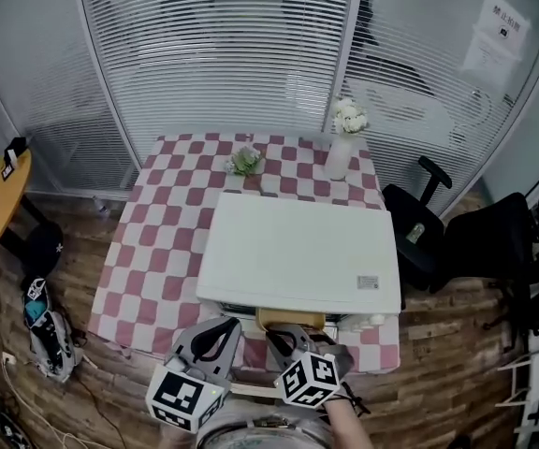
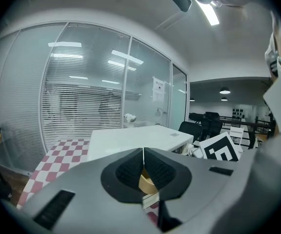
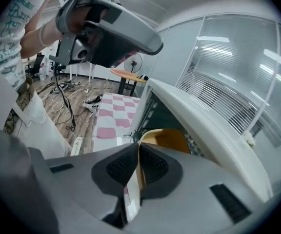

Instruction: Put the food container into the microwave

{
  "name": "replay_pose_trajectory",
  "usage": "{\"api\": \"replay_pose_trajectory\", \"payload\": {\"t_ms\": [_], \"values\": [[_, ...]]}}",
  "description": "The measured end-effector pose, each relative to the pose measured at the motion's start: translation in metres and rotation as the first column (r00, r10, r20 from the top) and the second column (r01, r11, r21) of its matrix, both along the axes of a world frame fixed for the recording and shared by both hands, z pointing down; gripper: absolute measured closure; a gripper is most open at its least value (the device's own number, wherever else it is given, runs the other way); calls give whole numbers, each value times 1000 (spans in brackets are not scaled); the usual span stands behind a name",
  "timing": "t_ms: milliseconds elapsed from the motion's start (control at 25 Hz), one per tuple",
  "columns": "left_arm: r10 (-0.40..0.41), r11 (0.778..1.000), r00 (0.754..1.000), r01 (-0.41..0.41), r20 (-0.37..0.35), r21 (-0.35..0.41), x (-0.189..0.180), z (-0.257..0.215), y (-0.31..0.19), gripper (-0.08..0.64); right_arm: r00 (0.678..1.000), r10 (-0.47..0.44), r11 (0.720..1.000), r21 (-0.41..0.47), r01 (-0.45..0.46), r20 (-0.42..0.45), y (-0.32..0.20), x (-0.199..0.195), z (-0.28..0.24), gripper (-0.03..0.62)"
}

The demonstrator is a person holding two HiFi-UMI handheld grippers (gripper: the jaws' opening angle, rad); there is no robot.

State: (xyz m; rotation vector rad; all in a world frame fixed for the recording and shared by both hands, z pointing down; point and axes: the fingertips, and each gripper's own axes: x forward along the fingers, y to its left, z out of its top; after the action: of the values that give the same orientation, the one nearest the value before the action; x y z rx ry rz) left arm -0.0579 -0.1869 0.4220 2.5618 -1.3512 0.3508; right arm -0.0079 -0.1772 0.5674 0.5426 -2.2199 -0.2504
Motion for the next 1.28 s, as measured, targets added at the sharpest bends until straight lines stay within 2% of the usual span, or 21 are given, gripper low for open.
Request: {"api": "replay_pose_trajectory", "payload": {"t_ms": [400,640,1000,1280], "values": [[14,1000,1000,-14,-14,-22,-22,5,-4,543,996,23,998,63,-17,-88,-24,-9,20,584],[27,999,1000,-27,4,-27,-37,9,-11,543,984,50,988,150,-23,-174,-41,-13,34,584],[47,998,999,-46,14,-43,-54,15,-22,543,974,139,970,221,-98,-178,-68,-16,39,584],[63,997,998,-63,9,-48,-59,18,-25,543,971,146,967,232,-100,-191,-75,-22,46,584]]}}
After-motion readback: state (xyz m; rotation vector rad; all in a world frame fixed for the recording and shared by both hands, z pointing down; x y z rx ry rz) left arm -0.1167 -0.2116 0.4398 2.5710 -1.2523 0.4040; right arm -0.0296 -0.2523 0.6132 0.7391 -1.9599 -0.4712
